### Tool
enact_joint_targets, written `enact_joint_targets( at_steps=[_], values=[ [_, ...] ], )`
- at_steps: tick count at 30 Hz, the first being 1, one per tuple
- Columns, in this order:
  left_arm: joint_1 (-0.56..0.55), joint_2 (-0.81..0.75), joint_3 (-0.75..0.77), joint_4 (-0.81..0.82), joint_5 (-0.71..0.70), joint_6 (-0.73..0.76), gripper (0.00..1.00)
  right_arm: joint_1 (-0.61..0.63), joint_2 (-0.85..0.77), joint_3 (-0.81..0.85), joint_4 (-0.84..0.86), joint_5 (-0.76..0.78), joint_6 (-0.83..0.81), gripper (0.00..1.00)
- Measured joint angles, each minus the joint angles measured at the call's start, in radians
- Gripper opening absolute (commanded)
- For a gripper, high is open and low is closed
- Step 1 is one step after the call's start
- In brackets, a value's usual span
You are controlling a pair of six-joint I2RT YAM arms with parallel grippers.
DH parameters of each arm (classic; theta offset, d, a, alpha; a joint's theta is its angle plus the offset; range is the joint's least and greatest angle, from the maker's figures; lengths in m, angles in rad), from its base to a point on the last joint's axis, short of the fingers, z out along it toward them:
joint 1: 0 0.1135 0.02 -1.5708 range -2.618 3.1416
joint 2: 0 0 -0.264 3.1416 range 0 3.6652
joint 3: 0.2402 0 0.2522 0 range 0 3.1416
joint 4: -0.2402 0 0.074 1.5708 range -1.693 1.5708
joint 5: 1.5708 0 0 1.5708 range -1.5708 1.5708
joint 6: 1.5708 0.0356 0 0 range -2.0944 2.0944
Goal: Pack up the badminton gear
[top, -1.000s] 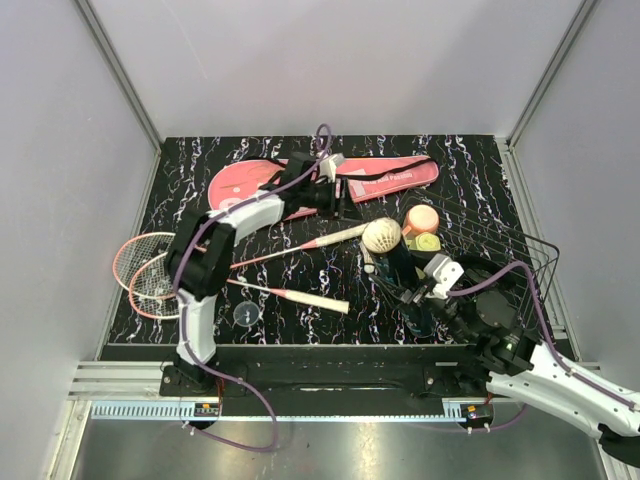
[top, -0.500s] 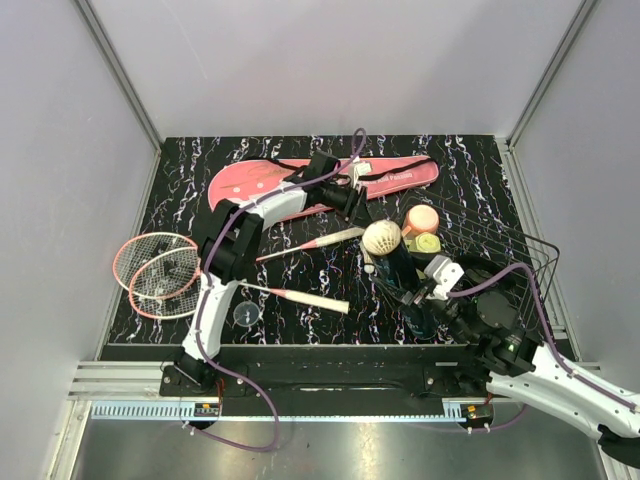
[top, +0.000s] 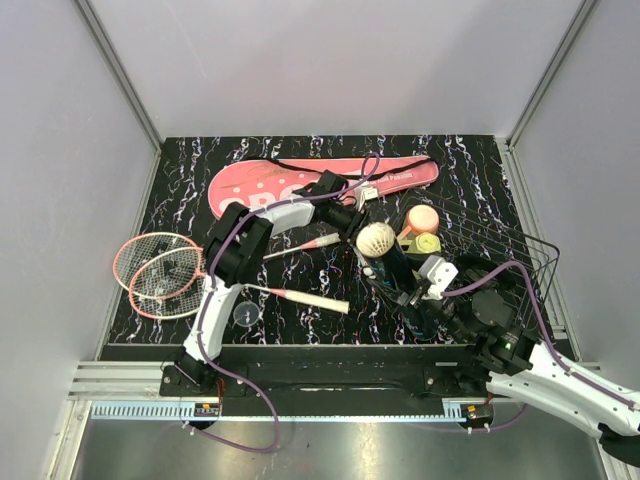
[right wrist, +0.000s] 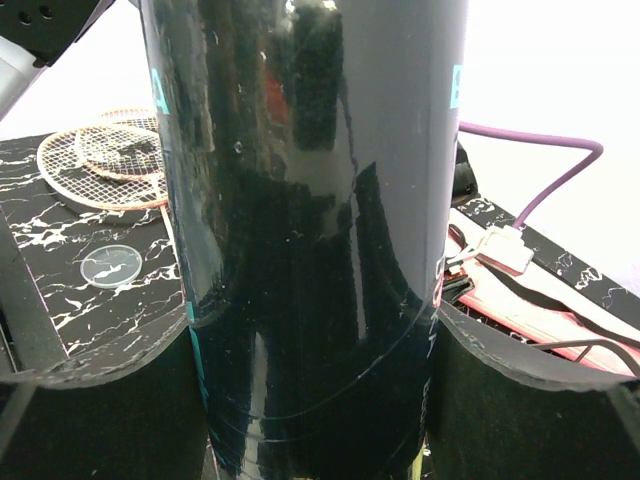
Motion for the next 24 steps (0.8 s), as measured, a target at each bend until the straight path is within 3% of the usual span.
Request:
enact_joint_targets(
  at_steps=[5,9,15,19,24],
  values=[
    [0.006,-0.003,-0.029,0.001,-0.011,0.005,0.21,0.0,-0.009,0.0,0.0,-0.002,0.004,0.39],
    [0.02,-0.038,-0.056,0.004,-0.03,-0.016,0.0,0.0,-0.009,0.0,0.0,-0.002,0.006,0.39],
    [0.076,-0.187,-0.138,0.028,-0.155,-0.138,0.0,0.0,0.008,0.0,0.001,-0.002,0.006,0.39],
    [0.107,-0.37,-0.159,-0.014,-0.303,-0.235,0.0,0.0,0.064,0.004,-0.002,0.002,0.003,0.4],
    [0.117,-0.753,-0.224,-0.103,-0.53,-0.29,0.0,0.0,0.174,0.023,0.018,0.006,-0.013,0.41]
  ],
)
